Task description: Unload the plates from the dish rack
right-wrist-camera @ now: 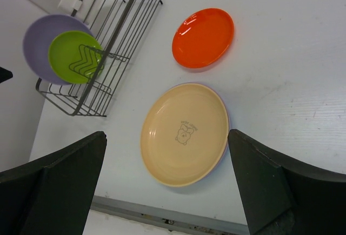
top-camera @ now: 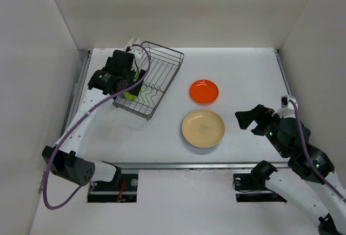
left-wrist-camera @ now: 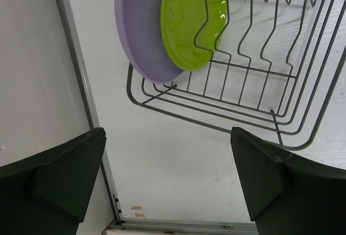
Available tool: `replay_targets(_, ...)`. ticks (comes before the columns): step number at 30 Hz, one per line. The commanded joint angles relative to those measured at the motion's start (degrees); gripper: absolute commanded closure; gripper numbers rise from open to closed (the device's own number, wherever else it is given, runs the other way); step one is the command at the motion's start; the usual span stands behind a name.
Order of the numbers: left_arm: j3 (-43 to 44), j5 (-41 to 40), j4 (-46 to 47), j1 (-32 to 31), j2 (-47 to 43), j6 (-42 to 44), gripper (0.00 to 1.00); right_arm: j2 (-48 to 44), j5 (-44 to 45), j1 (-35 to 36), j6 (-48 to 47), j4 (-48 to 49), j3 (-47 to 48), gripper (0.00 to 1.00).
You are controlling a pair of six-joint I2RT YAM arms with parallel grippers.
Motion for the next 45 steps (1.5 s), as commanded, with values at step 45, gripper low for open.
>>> replay_targets(45,-0.9,-0.4,0.6,0.3,-0.6,0.2,0.00,0.4,0.5,-0.1,-1.5,2.6,-0.8,0.00)
